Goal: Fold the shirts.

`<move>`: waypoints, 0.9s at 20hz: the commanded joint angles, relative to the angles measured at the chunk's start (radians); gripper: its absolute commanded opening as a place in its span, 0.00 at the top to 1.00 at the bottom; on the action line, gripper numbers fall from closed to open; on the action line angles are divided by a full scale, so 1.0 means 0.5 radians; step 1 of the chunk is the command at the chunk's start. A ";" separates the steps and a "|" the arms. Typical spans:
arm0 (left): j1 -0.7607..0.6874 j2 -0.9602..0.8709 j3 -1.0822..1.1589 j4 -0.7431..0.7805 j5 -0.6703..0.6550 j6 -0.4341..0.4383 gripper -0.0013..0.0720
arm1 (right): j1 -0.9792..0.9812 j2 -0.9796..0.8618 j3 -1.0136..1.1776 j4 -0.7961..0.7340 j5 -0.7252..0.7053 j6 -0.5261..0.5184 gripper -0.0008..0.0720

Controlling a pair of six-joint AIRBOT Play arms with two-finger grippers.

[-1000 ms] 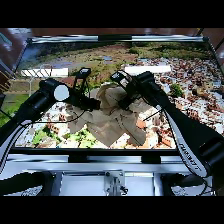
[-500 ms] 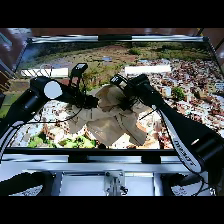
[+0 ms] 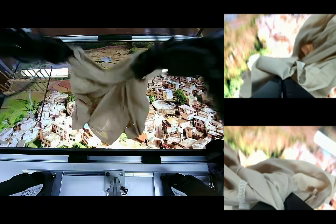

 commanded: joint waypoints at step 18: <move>-0.115 0.577 -2.116 0.207 -0.159 -0.312 0.91 | 0.110 0.171 -1.238 0.883 -0.349 0.507 0.19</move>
